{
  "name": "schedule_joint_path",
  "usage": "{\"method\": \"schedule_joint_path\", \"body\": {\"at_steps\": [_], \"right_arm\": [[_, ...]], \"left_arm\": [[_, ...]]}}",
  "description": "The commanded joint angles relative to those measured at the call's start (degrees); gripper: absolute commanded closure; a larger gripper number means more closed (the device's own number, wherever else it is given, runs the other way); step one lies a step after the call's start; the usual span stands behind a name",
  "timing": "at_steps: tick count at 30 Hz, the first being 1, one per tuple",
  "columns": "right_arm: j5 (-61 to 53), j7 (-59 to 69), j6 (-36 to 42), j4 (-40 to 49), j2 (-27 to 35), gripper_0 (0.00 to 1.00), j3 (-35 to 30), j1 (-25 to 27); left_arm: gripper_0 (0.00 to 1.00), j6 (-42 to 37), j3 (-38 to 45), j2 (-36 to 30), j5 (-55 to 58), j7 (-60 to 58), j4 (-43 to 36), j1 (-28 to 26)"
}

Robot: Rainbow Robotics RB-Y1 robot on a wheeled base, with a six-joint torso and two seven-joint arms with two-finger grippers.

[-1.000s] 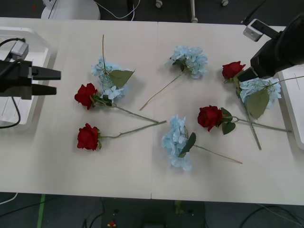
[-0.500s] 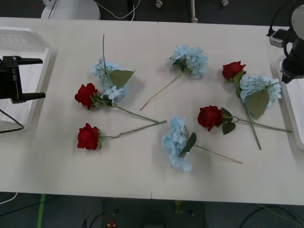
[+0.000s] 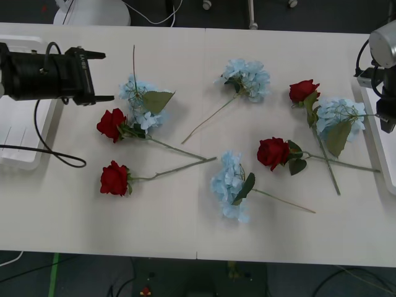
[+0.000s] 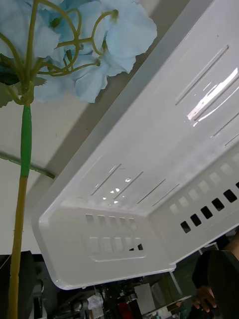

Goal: Put the red flowers into the right box and the blue flowers into the left box

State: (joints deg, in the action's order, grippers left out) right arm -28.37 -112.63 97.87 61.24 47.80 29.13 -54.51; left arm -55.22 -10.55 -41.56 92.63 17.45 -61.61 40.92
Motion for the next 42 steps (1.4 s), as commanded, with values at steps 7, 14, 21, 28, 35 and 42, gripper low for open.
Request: {"method": "schedule_joint_path", "body": {"at_steps": [7, 14, 21, 28, 35, 42], "right_arm": [[5.3, -1.4, -0.2, -4.3, -7.2, 0.0, 1.3, -3.2], [5.9, -1.2, -1.1, -7.7, -9.4, 0.0, 1.1, -3.4], [6.1, -1.2, -2.6, -12.5, -11.5, 0.43, 1.0, -4.9], [6.0, -0.7, -3.2, -13.4, -12.0, 1.0, 1.0, -5.2], [5.4, -0.8, -3.4, -13.5, -12.0, 1.0, 1.0, -5.2], [2.0, -1.3, -3.5, -13.4, -10.5, 1.0, -1.9, -5.2]], "left_arm": [[0.0, 0.7, -4.7, 7.1, -5.9, 0.7, -0.3, 5.1], [1.0, 1.0, -4.8, 9.6, -10.4, -0.2, 2.0, 5.3], [1.0, 2.1, -4.8, 10.4, -10.0, -0.2, 2.1, 5.2], [1.0, 2.1, -2.5, 9.5, -8.8, 0.8, 0.6, 5.2], [1.0, 1.9, 3.9, 6.1, -5.9, 5.0, -4.2, 5.1], [1.0, -5.2, 9.9, 0.0, -10.6, 19.9, -10.5, 5.1]]}}
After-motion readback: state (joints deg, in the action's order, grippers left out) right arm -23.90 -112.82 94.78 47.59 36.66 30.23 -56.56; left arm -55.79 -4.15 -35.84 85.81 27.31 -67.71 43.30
